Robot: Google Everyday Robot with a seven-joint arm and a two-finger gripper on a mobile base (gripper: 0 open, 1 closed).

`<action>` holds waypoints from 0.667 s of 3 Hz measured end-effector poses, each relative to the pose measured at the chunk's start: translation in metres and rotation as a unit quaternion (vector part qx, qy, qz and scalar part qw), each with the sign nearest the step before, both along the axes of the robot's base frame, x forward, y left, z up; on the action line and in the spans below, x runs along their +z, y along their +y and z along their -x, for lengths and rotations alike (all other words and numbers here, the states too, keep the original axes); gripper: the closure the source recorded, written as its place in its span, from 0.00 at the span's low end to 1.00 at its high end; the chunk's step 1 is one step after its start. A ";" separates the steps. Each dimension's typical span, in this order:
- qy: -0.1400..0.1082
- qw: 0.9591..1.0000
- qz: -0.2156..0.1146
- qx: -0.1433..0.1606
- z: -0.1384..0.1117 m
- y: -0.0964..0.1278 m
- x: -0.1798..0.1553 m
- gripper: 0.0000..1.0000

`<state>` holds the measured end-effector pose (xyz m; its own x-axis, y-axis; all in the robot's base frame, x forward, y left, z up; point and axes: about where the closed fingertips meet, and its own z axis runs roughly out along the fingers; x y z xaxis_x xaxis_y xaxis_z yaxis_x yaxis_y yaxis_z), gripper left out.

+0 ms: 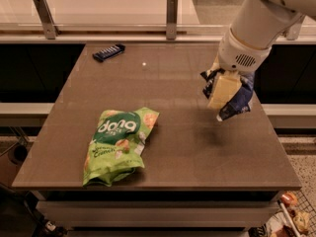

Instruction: Move blue chip bag near rxbar blueberry

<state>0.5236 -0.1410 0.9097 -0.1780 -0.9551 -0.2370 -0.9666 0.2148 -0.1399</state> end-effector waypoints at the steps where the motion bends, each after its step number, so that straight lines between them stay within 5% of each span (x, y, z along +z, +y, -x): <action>1: -0.047 0.999 -0.023 0.015 -0.024 0.000 0.034 1.00; 2: -0.094 0.992 -0.074 0.044 -0.050 0.005 0.059 1.00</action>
Offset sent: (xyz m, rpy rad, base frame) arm 0.0815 0.0131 0.0947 0.3061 -0.3090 0.1852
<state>0.5735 -0.1361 0.9686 -0.0352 -0.9173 -0.3966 -0.9425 0.1625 -0.2921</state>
